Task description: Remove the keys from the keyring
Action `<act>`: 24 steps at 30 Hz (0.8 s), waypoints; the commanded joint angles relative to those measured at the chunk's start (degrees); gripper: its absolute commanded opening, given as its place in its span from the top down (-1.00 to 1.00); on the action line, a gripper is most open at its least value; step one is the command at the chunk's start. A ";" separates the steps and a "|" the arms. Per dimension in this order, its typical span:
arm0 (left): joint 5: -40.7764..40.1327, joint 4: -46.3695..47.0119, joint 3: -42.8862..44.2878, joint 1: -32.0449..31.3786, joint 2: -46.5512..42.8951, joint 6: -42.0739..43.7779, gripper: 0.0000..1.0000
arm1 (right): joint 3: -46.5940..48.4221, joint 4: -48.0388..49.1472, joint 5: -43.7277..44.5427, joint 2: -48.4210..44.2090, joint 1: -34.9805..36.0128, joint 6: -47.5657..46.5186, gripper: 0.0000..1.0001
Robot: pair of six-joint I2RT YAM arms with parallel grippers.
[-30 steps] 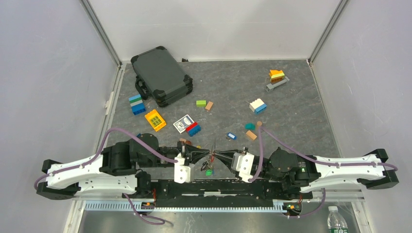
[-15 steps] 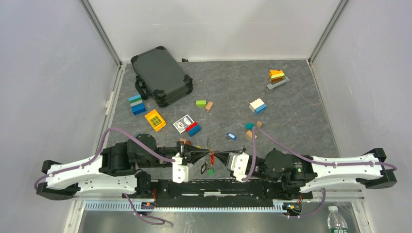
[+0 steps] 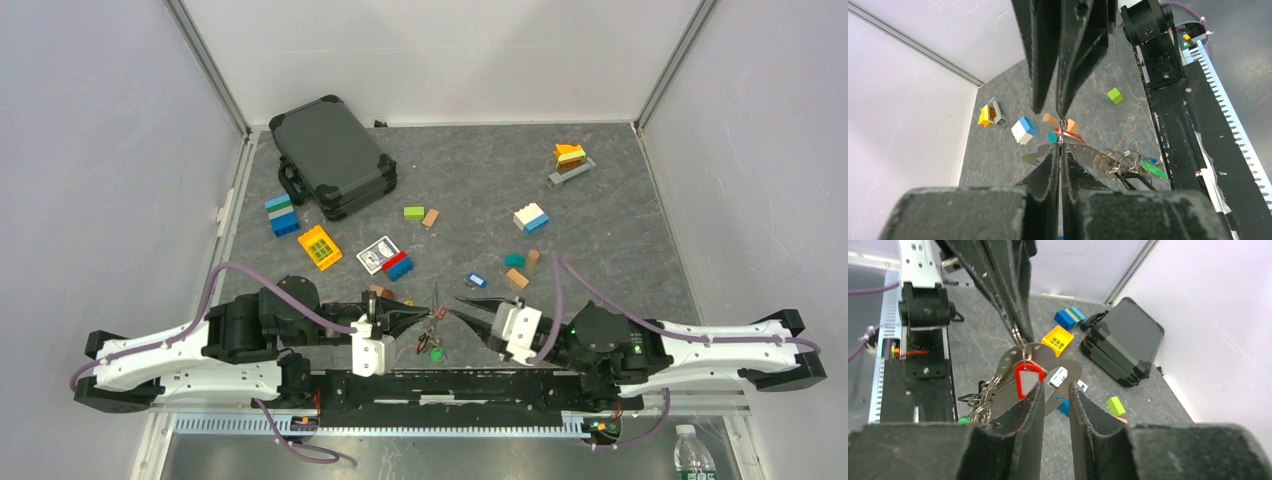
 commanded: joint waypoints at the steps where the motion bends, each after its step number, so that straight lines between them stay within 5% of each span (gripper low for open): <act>1: -0.91 3.60 0.41 -0.13 -0.92 -1.63 0.95 | -0.47 5.21 -0.18 -2.76 0.00 1.68 0.38; 24: -0.48 3.78 0.58 -0.13 -0.17 -1.63 0.95 | -3.51 14.84 -7.04 0.51 -0.01 3.63 0.32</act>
